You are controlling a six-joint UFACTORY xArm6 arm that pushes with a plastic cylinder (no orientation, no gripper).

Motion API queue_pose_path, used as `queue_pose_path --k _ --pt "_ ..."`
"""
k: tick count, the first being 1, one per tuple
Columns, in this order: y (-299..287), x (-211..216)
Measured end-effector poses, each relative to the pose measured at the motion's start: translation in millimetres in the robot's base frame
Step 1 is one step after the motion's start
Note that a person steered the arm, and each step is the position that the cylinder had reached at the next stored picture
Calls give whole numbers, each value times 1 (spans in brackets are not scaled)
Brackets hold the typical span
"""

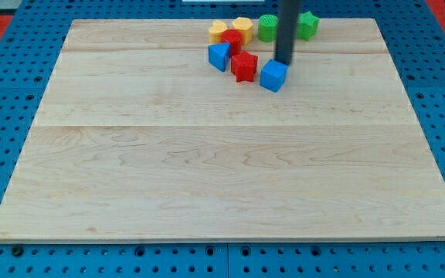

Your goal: Move the blue cube below the red star

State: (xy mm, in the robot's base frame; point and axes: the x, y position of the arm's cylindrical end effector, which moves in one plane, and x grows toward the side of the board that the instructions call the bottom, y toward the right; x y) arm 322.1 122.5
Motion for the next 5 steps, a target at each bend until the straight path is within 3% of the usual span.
queue_pose_path --k 1,5 --pt "32 25" --pt "-84 16"
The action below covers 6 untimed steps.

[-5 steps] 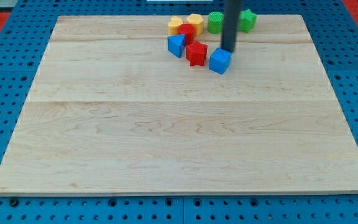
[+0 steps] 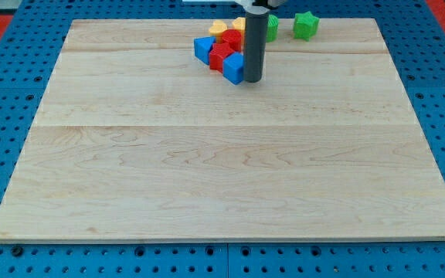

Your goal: Move the blue cube below the red star

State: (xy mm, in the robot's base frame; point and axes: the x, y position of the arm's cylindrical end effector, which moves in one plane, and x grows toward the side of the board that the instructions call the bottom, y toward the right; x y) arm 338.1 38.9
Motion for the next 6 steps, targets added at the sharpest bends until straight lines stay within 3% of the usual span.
queue_pose_path --k 2,3,4,6 --pt "-12 0" --pt "-63 7" --pt "-138 -15" --pt "-163 -53"
